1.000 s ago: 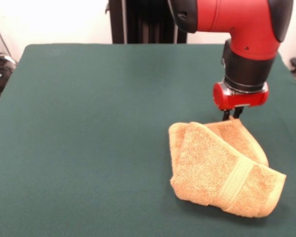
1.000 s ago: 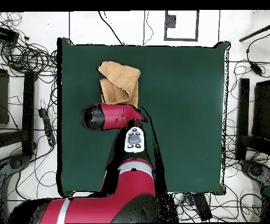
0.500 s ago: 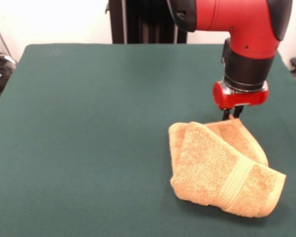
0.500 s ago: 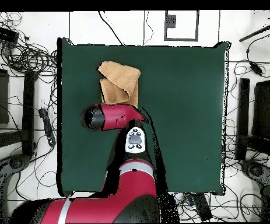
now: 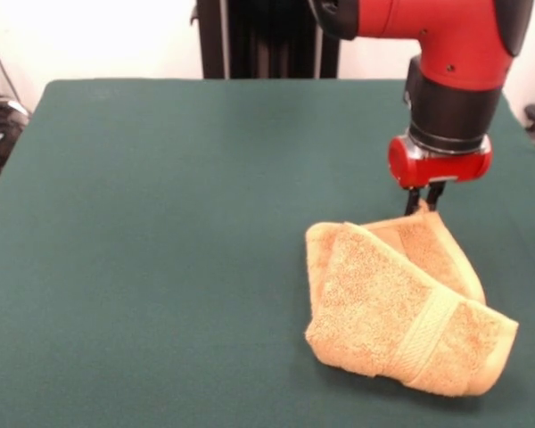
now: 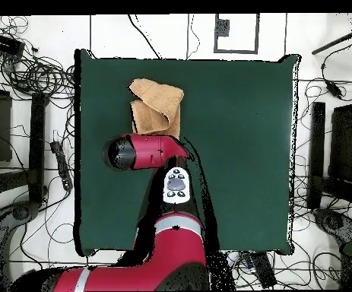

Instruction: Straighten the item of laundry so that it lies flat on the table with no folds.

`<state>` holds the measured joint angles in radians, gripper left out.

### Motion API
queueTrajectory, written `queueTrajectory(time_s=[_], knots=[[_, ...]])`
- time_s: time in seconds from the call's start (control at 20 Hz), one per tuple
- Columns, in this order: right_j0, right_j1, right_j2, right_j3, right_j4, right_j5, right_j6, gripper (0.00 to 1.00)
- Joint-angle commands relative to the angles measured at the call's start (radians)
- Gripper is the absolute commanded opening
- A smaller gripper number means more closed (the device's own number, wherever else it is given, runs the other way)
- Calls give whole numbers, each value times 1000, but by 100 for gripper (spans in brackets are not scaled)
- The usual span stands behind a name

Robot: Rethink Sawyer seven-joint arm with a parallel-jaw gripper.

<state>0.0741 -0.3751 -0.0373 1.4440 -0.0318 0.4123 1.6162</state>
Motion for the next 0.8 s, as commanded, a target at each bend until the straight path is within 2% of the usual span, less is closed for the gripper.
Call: queueTrajectory(time_s=[0.05, 0.25, 0.45, 0.8], knots=[[2, -40, 62, 103, -22, 91, 86, 0], [0, -68, 57, 146, -29, 75, 89, 0], [-21, -55, 69, 182, -63, 13, 61, 0], [-65, -66, 84, 247, -125, -25, 24, 0]])
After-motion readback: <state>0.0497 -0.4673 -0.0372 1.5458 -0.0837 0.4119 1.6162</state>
